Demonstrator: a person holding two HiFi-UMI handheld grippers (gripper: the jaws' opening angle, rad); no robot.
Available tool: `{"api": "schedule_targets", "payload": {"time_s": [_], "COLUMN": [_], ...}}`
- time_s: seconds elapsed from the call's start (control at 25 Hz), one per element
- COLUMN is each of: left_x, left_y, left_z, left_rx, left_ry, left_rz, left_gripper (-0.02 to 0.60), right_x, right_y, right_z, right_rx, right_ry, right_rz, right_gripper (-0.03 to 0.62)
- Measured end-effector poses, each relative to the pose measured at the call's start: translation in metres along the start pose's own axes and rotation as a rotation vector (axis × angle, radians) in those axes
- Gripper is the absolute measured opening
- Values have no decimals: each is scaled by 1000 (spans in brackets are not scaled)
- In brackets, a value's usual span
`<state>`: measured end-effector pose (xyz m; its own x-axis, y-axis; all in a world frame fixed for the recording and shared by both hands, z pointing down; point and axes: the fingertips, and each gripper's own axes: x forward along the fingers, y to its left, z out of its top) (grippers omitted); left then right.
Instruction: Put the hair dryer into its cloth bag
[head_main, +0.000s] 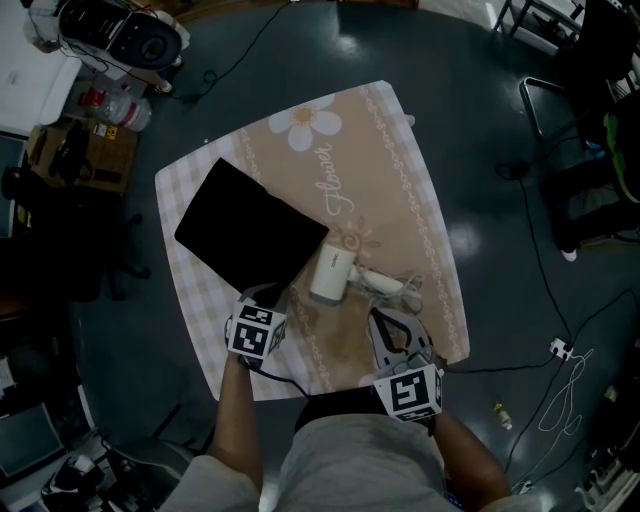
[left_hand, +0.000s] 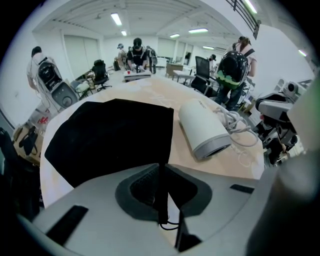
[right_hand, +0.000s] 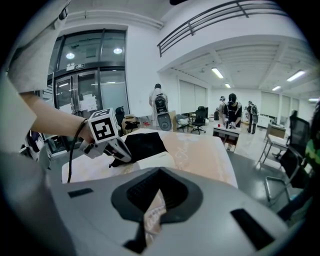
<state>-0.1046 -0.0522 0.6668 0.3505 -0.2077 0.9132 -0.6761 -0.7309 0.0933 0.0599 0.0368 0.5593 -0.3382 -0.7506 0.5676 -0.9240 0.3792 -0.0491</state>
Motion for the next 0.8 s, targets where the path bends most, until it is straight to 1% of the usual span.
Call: {"api": "schedule_targets", "payload": {"time_s": [0.16, 0.36, 0.52, 0.64, 0.72, 0.8], "left_x": [-1, 0, 4, 5, 4, 2], "left_y": [-1, -5, -5, -3, 1, 2], "left_z": [1, -1, -4, -4, -2, -1], "left_rx": [-3, -21, -24, -16, -14, -7], "left_ry": [-3, -4, 7, 6, 1, -1], "left_rz": [-3, -31, -46, -24, -2, 11], "left_gripper": [28, 29, 52, 57, 32, 25], "right_x": [0, 0, 1, 1, 2, 3], "right_y": [-2, -2, -1, -1, -2, -3], "right_z": [0, -2, -2, -3, -4, -3], "right_rx": [1, 2, 3, 7, 8, 8], "right_ry": [-1, 1, -3, 0, 1, 3], "right_rz": [-3, 0, -1, -3, -3, -5], "right_gripper": [14, 14, 14, 14, 14, 14]}}
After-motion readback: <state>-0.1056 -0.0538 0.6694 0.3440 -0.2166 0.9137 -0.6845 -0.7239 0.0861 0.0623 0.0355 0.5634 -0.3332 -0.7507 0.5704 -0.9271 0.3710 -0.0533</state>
